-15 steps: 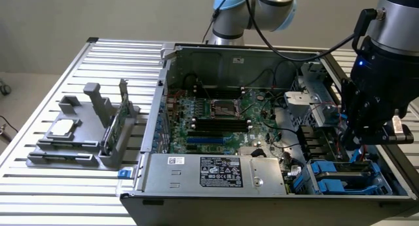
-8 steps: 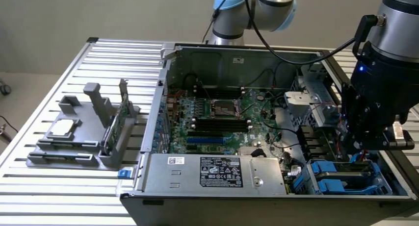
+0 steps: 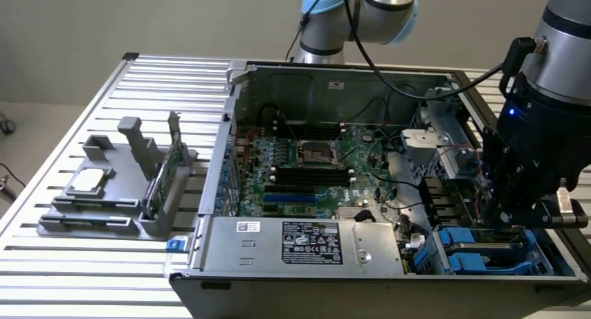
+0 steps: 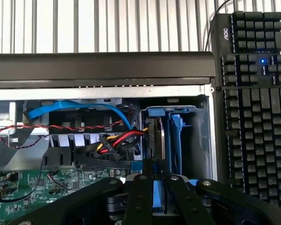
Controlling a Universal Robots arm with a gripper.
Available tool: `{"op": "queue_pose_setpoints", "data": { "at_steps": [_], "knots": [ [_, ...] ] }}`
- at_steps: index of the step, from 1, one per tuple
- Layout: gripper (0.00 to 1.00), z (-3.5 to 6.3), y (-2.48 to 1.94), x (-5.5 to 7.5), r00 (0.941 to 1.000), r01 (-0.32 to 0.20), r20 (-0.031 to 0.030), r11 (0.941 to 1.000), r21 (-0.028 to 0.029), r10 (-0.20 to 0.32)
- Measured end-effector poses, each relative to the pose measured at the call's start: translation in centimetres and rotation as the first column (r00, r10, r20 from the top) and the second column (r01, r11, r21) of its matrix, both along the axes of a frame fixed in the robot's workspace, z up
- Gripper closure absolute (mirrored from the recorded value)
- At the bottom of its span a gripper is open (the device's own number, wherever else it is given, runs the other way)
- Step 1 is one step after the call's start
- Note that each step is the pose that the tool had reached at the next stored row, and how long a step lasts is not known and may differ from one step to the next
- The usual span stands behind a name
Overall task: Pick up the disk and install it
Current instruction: 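Insert the second disk wire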
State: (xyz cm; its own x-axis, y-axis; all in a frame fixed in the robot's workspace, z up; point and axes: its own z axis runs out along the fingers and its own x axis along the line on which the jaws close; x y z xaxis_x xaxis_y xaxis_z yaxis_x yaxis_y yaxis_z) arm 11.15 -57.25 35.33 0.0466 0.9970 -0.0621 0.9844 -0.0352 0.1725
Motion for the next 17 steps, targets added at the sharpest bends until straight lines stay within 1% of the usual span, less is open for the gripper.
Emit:
{"op": "queue_pose_setpoints", "data": {
  "at_steps": [4,6,7,8,9,12,13,15,17],
  "knots": [
    [0.83,-0.39,-0.01,0.0,1.0,0.0,0.0008,1.0,0.0042,0.0],
    [0.83,-0.61,-0.01,0.0,1.0,0.0,0.0013,1.0,0.0071,0.0],
    [0.83,-0.75,-0.01,0.0,1.0,0.0,0.0017,1.0,0.0095,0.0],
    [0.83,-0.85,-0.01,0.0,1.0,0.0,0.002,0.9999,0.0124,0.0],
    [0.83,-0.95,-0.01,0.0,1.0,0.0,0.0022,0.9999,0.0163,0.0],
    [0.83,-1.09,-0.01,-0.1,1.0,0.0,0.0022,0.9995,0.031,0.0],
    [0.83,-1.1,-0.01,0.0,1.0,0.0,0.0022,0.9994,0.0344,0.0],
    [0.83,-1.11,-0.03,0.0,1.0,0.0,0.0022,0.9992,0.0392,0.0],
    [0.83,-1.11,-0.07,0.1,1.0,0.0,0.0022,0.9991,0.0416,0.0]
  ]
}}
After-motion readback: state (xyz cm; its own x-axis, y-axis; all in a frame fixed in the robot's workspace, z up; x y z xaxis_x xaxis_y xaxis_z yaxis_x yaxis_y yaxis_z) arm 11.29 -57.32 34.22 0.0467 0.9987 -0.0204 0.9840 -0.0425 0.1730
